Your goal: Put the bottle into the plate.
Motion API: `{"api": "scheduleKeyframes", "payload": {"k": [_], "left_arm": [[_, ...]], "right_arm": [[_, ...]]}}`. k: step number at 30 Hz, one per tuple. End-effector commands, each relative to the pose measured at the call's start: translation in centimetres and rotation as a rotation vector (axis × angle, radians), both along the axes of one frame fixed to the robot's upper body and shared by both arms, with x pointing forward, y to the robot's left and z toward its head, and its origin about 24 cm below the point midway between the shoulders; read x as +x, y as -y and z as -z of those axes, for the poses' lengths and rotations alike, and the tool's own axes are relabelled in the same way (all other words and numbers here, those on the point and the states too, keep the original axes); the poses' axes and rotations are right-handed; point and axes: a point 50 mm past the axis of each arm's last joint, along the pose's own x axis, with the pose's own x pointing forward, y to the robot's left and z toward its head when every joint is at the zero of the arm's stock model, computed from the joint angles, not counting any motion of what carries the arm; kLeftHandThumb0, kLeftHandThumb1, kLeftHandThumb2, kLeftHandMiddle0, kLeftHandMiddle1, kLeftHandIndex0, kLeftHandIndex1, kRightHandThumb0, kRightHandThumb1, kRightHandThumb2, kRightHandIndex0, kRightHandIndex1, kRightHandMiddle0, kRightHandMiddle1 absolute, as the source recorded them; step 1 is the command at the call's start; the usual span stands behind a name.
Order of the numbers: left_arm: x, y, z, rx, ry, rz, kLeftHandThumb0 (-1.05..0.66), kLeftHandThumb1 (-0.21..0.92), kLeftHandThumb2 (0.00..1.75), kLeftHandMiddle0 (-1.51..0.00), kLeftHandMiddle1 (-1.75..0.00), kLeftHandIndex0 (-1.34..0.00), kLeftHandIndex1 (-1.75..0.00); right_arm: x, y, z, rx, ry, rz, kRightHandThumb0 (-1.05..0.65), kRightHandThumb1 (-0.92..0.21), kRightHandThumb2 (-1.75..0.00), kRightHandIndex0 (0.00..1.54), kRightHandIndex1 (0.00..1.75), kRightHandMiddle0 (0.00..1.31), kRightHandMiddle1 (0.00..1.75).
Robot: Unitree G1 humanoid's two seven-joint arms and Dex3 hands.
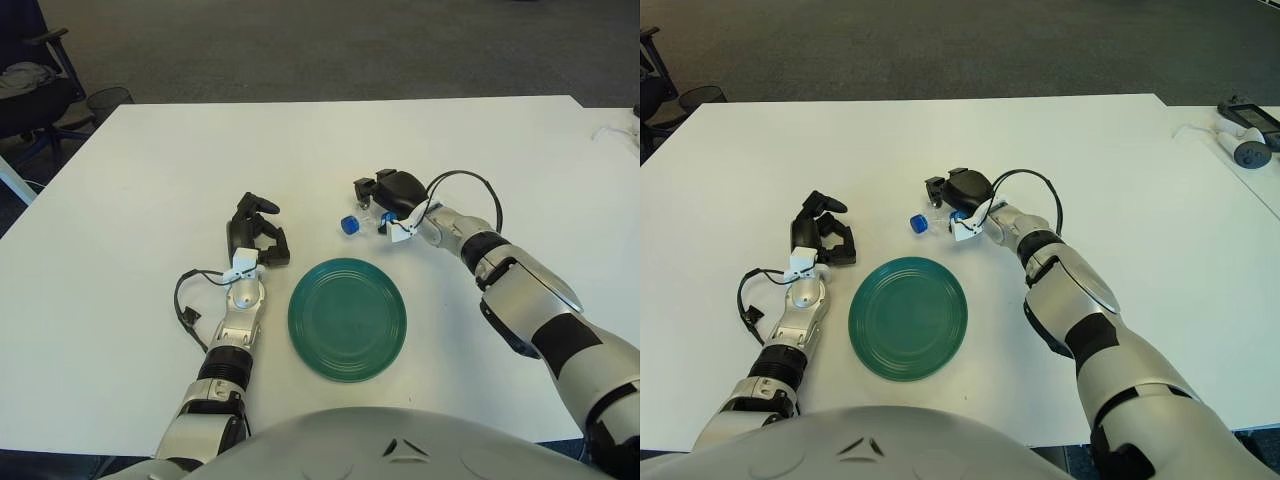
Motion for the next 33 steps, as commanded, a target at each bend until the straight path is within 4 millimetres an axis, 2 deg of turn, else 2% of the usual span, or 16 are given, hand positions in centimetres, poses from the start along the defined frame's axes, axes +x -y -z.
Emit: {"api": "scheduleKeyframes", "payload": {"k": [1,9,15,22,28,33], "left_arm": [[-1.2,-0.2,1.9,-0.008,-0.081,-0.008,0.0,-0.05,1.7,-0.92,-1.63,-0.67,-1.75],[-1.2,-0.2,1.8,0.004,-0.081,-0.007,0.0,-0.07,1.72,-0.93,-1.64,-0.68,-1.75],[-1.1,-0.3,1.8,0.006,-0.086,-0.001,0.0,-0.08,1.73,-0.94,-1.64,-0.69,-1.75],[-1.0,-0.3,1.7,0.013,-0.081,-0.011,0.0,-0.08,1.73,-0.94,-1.63,-0.69,-1.75],[-0.9,-0.2,1.5,0.009,-0.071,0.0,0.0,-0.08,1.73,-0.94,-1.63,-0.69,-1.75],[-0.9,-0.4,1.5,0.003,-0.064,0.006,0.0,-0.09,1.73,-0.94,-1.63,-0.69,-1.75]], "right_arm": [[-0.1,0.2,0.2,0.023,-0.019,0.024,0.0,0.03,-1.67,0.88,1.63,0.68,1.75],[0.8,-0.1,-2.3,0.124,0.018,0.004,0.0,-0.01,-1.64,0.84,1.66,0.64,1.75],[0.6,-0.3,-7.4,0.323,0.167,-0.159,0.0,-0.04,-1.62,0.82,1.69,0.6,1.75],[-0.8,-0.2,-11.2,0.409,0.288,-0.269,0.0,-0.07,-1.58,0.82,1.67,0.57,1.75],[-2.9,-0.2,-12.6,0.454,0.316,-0.326,0.0,-0.09,-1.56,0.8,1.68,0.55,1.75],[-4.3,-0.7,-12.7,0.431,0.319,-0.388,0.0,-0.12,-1.53,0.78,1.69,0.53,1.75]]}}
